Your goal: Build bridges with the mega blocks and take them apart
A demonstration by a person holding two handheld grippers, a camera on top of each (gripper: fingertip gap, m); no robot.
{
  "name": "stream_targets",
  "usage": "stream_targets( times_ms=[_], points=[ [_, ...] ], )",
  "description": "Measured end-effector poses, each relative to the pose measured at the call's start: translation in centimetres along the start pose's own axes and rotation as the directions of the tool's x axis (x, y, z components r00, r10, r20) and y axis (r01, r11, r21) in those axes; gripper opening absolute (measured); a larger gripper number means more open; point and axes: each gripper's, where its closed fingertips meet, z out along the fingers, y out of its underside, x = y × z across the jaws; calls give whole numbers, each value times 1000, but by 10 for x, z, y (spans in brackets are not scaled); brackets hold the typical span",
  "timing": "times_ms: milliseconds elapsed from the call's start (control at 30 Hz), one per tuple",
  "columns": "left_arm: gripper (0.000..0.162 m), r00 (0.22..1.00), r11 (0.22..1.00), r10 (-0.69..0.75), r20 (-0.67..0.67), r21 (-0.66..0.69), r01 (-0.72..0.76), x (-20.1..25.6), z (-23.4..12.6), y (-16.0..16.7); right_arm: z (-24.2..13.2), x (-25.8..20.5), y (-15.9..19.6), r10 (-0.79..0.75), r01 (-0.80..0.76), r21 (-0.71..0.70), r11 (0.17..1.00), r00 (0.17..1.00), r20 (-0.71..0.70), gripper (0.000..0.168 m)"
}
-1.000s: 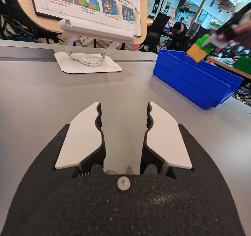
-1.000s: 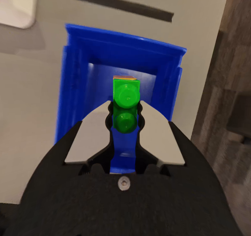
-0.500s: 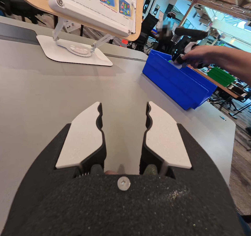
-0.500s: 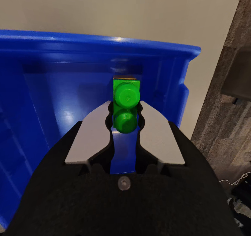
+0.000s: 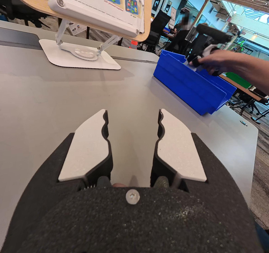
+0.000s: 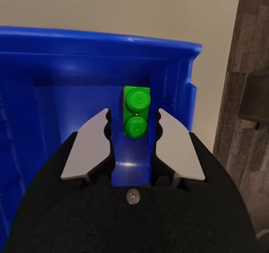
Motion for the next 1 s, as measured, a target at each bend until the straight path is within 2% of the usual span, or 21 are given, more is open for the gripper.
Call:
stream_targets(
  times_ms=[100,200,300,367,400,467,533,600,667,767,833,1000],
  points=[
    [66,1000,1000,-14,6,-6,14,-3,-1,0,-45,-6,-14,-20,15,146,989,999,36,67],
    [68,1000,999,24,20,-46,-23,-4,-2,0,-129,-43,-17,-97,31,421,907,986,136,69],
    [70,996,997,69,61,-48,-66,-1,-14,-13,-215,-120,21,-246,20,703,711,943,222,59],
    [69,989,996,85,120,-29,-82,-1,-30,-24,-240,-191,69,-366,-60,775,629,857,364,55],
    [69,986,997,82,144,-24,-79,0,-39,-27,-242,-231,96,-429,-109,769,630,777,462,53],
    [70,981,997,77,176,-29,-73,3,-59,-25,-227,-297,149,-483,-157,706,691,625,613,59],
    [70,976,996,84,199,-39,-77,5,-78,-18,-206,-343,190,-505,-168,674,720,540,674,58],
    [70,972,996,85,220,-43,-78,6,-97,-7,-181,-369,219,-563,-49,691,721,540,625,64],
    [69,963,997,80,259,-28,-75,2,-117,2,-179,-375,230,-600,-41,733,679,545,586,61],
    [67,954,997,80,289,-32,-74,-2,-136,17,-173,-371,232,-603,-17,743,669,572,556,60],
    [67,940,995,101,325,-34,-95,-9,-143,18,-172,-371,230,-592,-34,728,685,556,583,60],
    [73,937,997,70,341,-44,-59,-18,-144,17,-162,-370,226,-603,-7,739,673,574,554,61]
  ],
)
